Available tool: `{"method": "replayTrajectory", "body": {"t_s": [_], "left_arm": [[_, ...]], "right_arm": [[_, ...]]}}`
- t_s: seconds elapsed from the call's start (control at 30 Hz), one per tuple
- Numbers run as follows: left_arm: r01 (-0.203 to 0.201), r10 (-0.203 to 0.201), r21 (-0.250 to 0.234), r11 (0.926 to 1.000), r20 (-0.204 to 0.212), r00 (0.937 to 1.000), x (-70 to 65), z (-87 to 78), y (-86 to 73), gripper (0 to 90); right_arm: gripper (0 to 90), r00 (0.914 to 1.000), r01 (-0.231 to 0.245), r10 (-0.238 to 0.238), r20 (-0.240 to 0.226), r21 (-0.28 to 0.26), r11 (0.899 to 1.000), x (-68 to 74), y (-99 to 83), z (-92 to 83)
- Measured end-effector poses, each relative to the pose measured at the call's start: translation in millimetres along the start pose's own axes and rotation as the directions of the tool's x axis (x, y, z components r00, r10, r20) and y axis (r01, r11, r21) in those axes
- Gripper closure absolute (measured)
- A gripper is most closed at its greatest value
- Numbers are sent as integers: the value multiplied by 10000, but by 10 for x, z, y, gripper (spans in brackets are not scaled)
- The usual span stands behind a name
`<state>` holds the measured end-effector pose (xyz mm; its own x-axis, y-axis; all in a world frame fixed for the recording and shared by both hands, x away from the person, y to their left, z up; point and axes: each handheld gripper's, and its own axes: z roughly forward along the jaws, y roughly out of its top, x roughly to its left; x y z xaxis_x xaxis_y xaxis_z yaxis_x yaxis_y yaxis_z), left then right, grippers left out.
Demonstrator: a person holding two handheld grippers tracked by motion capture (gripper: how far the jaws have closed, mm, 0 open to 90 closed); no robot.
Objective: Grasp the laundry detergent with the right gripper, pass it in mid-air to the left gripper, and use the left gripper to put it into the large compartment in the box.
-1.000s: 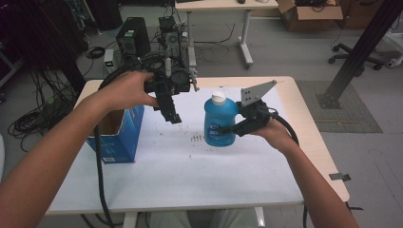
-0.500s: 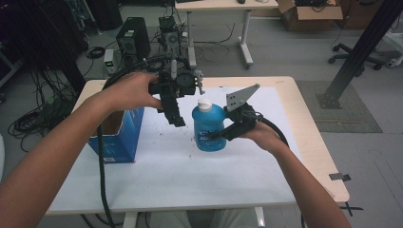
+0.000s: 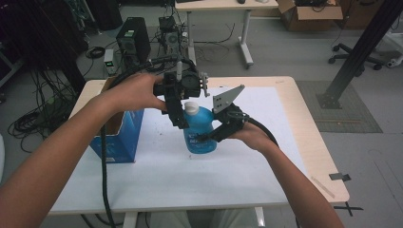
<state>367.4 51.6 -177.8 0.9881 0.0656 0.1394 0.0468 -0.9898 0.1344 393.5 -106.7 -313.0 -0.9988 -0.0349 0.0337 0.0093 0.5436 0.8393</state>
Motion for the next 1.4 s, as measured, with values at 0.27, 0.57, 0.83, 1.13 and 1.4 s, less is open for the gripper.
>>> {"method": "replayTrajectory", "body": {"t_s": [0.27, 0.57, 0.83, 1.13, 1.4], "left_arm": [[-39, 39, 10, 10000, 4, 10000, 4, 20, 23, 97], [-114, 113, 41, 9999, 51, 9999, 15, 62, 51, 96], [-197, 195, 188, 9996, 120, 9997, 17, 122, 84, 96], [-230, 224, 224, 9995, 269, 9994, 21, 206, 106, 96], [-219, 212, 211, 9995, 304, 9993, 21, 231, 108, 99]], "right_arm": [[441, 10000, 72, -72, -65, -51, 10000, -6, 58, 51], [441, 9998, 137, -137, -107, -10, 9999, -17, 114, 91], [441, 9999, 111, -111, -128, 4, 9999, -26, 127, 97], [441, 9999, 73, -74, -110, -50, 10000, -23, 130, 68], [441, 9999, 126, -126, -99, -23, 9999, -24, 129, 66]]}}
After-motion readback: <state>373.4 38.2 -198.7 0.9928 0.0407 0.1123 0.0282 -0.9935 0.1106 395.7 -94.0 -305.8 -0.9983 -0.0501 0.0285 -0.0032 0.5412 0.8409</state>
